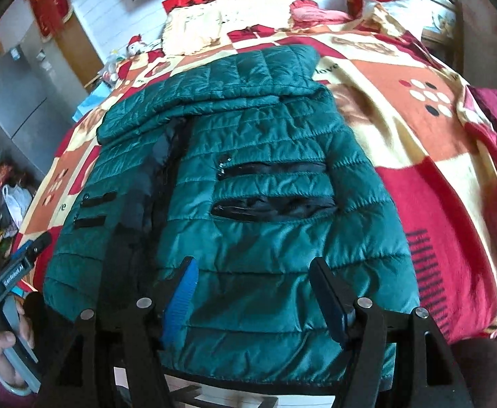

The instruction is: Fold large clothes

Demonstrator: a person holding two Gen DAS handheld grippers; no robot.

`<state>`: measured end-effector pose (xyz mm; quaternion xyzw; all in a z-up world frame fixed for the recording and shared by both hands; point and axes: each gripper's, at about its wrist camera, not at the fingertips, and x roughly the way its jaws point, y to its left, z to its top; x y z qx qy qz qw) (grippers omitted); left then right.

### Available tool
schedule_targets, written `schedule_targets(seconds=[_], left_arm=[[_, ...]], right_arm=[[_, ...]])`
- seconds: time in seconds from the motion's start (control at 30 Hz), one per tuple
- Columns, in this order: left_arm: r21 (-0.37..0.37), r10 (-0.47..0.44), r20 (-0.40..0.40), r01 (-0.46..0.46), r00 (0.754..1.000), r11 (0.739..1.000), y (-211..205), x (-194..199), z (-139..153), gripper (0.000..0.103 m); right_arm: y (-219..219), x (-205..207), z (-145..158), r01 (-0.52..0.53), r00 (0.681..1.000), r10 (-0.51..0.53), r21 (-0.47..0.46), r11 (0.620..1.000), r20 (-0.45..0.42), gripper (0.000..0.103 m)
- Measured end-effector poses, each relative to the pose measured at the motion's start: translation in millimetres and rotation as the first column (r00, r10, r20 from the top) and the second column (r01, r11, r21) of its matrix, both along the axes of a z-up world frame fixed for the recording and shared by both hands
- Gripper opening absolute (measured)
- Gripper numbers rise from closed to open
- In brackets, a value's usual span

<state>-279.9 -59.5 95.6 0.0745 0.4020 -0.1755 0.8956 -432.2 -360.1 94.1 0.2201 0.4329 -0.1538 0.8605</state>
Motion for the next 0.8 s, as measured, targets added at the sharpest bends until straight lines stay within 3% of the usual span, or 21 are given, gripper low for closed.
schedule_targets(seconds=[0.8], left_arm=[[-0.025,0.027,-0.037,-0.028,0.999,0.999,27.4,-10.7,-5.5,0.08]], right_arm=[[20.0,-9.7,6.1,-0.049,0.999,0.05,-0.017,0.999,0.02,0.07]])
